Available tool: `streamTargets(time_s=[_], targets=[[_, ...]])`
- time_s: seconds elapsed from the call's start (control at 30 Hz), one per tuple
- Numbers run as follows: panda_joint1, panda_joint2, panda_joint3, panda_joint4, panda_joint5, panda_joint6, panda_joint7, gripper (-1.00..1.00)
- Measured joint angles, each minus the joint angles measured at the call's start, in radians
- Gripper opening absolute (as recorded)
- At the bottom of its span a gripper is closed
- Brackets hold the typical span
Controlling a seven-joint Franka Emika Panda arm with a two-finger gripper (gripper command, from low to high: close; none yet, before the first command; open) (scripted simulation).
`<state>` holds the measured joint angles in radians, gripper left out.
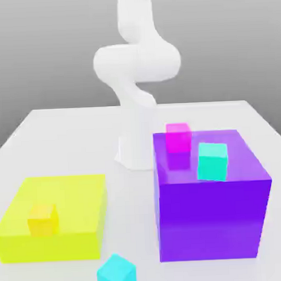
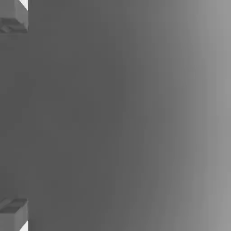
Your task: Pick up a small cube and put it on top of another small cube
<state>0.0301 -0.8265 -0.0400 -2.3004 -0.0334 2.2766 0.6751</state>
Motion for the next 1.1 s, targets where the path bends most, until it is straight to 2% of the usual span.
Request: streamTargets(time_s=[0.57,1.1], targets=[[0.210,-0.136,-0.302,-0.012,-0.229,-0.121,-0.851,0.00],[0.427,-0.160,-0.632,-0.034,-0.438,-0.154,-1.640,0.00]])
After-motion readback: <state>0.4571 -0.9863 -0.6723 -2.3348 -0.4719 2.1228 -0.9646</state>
